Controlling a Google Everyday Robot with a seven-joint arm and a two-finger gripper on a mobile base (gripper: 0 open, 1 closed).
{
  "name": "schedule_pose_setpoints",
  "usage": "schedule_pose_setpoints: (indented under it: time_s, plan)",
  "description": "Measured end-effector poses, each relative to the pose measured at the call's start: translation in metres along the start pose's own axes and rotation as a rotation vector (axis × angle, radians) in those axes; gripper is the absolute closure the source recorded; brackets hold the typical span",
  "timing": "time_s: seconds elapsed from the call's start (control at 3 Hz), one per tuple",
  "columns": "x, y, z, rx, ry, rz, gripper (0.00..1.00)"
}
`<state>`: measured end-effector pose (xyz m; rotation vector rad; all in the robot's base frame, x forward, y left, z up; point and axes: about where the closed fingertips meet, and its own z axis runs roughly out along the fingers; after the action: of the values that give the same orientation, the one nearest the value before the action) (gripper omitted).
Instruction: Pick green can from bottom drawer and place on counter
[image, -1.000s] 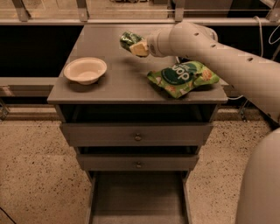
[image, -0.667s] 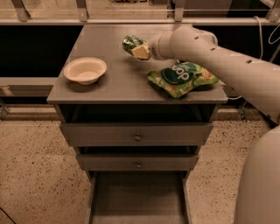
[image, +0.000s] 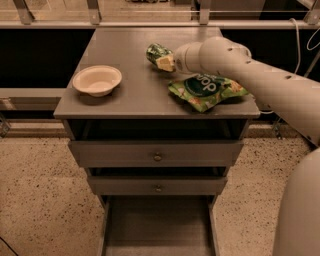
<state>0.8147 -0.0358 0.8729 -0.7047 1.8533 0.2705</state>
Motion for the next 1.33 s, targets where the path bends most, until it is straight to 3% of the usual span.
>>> schedule_pose_setpoints:
  time_s: [0.33,0.67,1.0,1.33]
  plan:
    - [0.0,0.002,0.001,-0.009,-0.003,0.001,0.01]
    - [-0.002,0.004,0.001,-0.039,-0.024,0.006,0.0]
    - [-0.003,0.001,-0.007,-0.118,-0.07,0.018,0.0]
    - [-0.023,0.009,-0.018,-0.201,-0.132,-0.068,0.0]
